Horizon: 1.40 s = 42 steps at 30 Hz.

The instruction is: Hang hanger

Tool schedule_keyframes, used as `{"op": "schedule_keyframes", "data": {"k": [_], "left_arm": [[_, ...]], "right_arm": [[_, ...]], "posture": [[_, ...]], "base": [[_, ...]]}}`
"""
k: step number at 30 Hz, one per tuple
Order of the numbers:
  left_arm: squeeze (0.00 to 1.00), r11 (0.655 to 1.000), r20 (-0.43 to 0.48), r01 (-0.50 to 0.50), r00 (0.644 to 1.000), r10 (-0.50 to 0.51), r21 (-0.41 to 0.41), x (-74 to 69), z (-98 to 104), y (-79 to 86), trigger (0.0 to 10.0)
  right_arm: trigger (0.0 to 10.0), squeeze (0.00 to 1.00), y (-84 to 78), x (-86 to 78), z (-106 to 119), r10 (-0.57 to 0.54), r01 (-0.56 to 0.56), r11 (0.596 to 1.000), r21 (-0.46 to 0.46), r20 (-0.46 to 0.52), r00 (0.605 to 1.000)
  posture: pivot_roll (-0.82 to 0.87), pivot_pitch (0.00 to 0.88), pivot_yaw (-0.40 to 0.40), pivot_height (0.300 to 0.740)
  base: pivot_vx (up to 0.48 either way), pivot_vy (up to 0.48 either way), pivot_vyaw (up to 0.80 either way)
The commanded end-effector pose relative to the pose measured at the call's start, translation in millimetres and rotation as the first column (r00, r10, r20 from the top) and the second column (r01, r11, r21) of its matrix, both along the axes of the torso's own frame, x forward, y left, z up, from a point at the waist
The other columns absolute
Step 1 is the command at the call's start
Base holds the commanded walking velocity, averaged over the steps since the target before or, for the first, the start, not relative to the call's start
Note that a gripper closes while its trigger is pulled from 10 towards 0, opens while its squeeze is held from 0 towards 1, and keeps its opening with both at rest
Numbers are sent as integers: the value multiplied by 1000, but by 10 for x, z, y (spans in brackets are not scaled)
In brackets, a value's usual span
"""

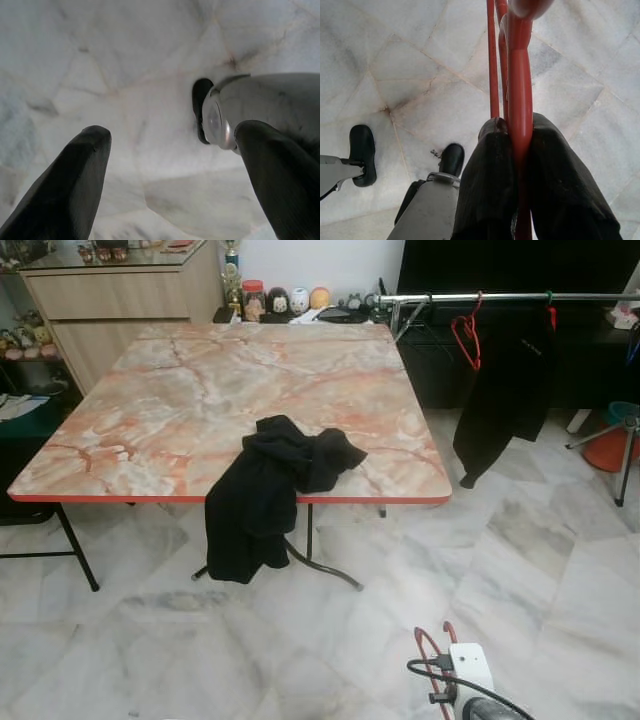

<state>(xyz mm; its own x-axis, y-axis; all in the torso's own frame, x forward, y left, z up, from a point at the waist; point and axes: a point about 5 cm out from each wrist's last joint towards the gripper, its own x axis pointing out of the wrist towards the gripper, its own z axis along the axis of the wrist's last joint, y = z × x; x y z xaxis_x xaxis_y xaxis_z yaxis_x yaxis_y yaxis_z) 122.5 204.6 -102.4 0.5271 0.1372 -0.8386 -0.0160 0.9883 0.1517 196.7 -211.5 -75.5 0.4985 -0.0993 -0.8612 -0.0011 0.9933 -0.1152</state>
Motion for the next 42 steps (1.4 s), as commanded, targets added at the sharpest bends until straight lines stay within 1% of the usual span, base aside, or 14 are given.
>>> {"op": "schedule_keyframes", "data": {"k": [1, 3, 4, 6, 12, 17, 18, 19, 22, 35, 37, 40, 41, 42], "left_arm": [[0, 998, 25, 59, 998, -59, -8, 27, -2, -133, 10000], [0, 997, 32, 71, 997, -71, 0, 36, 3, -132, 10000], [0, 993, 51, 110, 992, -112, 41, 64, 21, -122, 10000], [0, 990, 60, 123, 990, -127, 66, 75, 30, -114, 10000], [0, 991, 87, 101, 990, -109, 87, 79, 43, -98, 10000], [0, 987, 104, 75, 990, -90, 139, 77, 55, -74, 10000], [0, 982, 108, 67, 990, -87, 176, 71, 60, -58, 10000], [0, 968, 113, 41, 991, -71, 246, 55, 67, -27, 10000], [0, 950, 120, 8, 992, -48, 313, 34, 75, 1, 10000], [0, 885, 155, -43, 987, -34, 463, -4, 110, 32, 10000], [0, 812, 174, -76, 984, -32, 579, -28, 142, 46, 10000], [0, 798, 188, -104, 982, -12, 594, -39, 150, 47, 10000], [0, 800, 193, -104, 981, -15, 591, -36, 152, 44, 10000], [0, 822, 193, -97, 981, -16, 562, -26, 145, 38, 10000]], "right_arm": [[10000, 0, 3, 11, 5, 2, -2, 1000, 2, -5, 1000], [10000, 0, 4, 12, 5, 3, -3, 1000, 2, -5, 1000], [10000, 0, 10, 14, 5, 9, -9, 1000, 3, -6, 1000], [10000, 0, 13, 15, 5, 11, -11, 1000, 4, -6, 1000], [10000, 0, 20, 16, 4, 9, -9, 1000, 9, -5, 1000], [10000, 0, 20, 16, 4, 14, -14, 1000, 8, -6, 1000], [10000, 0, 21, 15, 3, 15, -15, 1000, 7, -6, 1000], [10000, 0, 22, 13, 3, 18, -18, 1000, 6, -6, 1000], [10000, 0, 23, 11, 1, 21, -21, 1000, 4, -7, 1000], [10000, 0, 25, 4, -3, 22, -22, 1000, 3, -7, 1000], [10000, 0, 20, 6, -1, 22, -22, 1000, -2, -6, 1000], [10000, 0, 18, 7, 0, 21, -21, 1000, -3, -6, 1000], [10000, 0, 17, 7, 0, 21, -21, 1000, -3, -5, 1000], [10000, 0, 16, 8, 1, 20, -20, 1000, -3, -5, 1000]], "posture": [[68, 11, -58, 740], [69, 11, -58, 740], [71, 12, -55, 740], [71, 12, -54, 740], [71, 10, -51, 740], [71, 10, -51, 740], [77, 7, -55, 740], [77, 7, -55, 740], [75, 5, -54, 740], [79, 0, -51, 740], [80, 2, -52, 740], [80, 4, -53, 740], [80, 4, -53, 740], [82, 9, -54, 740]], "base": [[0, 0, 0], [0, 0, 0], [0, 0, 0], [0, 0, 0], [0, 0, 0], [0, 0, 0], [0, 0, 0], [0, 0, 0], [0, 0, 0], [0, 0, 0], [0, 0, 0], [0, 0, 0], [0, 0, 0], [0, 0, 0]]}}
